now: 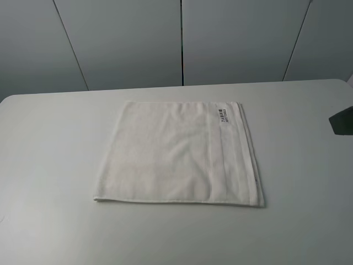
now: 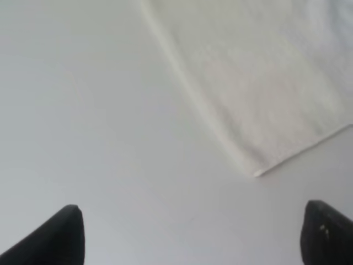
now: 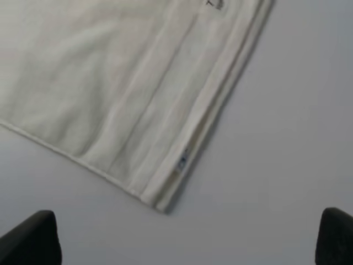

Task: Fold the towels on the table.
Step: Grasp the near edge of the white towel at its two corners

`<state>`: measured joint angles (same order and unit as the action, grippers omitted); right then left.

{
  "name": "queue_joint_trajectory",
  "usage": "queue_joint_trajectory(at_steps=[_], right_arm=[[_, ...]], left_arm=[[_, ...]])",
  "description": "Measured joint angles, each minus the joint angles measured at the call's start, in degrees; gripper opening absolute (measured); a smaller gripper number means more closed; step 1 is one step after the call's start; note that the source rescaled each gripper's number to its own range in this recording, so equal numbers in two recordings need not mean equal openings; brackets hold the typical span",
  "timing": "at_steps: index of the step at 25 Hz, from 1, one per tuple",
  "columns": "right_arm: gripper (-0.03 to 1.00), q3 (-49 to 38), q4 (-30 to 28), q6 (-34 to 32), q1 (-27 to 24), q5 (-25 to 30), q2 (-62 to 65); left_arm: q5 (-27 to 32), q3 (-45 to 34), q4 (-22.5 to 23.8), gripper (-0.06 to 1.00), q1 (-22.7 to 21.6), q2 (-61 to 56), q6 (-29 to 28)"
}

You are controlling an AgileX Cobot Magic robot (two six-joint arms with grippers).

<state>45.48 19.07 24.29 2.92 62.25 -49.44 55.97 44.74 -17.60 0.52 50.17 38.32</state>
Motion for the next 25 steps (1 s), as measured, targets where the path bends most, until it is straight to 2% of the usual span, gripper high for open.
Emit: queue_joint_trajectory(at_steps=[2,5,7,11,16,18,25], right_arm=[[1.0,1.7,-0.1,1.7,2.3,-1.1,-4.9],[1.0,4.2,-0.7,4.1,6.3,-1.9,-12.5],[1.0,5.3,-1.7,5.6,8.3,-2.0,-17.3],[1.0,5.8,-2.1,10.2,9.7,-2.5,-24.5],[1.0,5.8,-1.8,17.5,9.7,-3.7,-29.3],[1.0,5.8,-1.3,20.2,9.7,-4.0,-30.7],[1.0,5.9,2.6,27.6,9.7,-5.6,-32.9]], left_arm=[[-1.0,0.2,-0.7,1.0,0.8,6.1,3.8],[-2.4,0.5,0.2,1.0,4.7,13.2,8.2],[-3.4,0.5,2.9,1.0,9.3,17.8,9.2],[-6.2,0.5,11.4,1.0,19.6,25.1,9.6],[-8.2,0.5,20.1,1.0,28.2,34.3,10.5],[-9.3,0.5,21.8,1.0,29.8,38.0,10.7],[-14.4,0.6,24.7,1.0,30.0,49.6,11.3]])
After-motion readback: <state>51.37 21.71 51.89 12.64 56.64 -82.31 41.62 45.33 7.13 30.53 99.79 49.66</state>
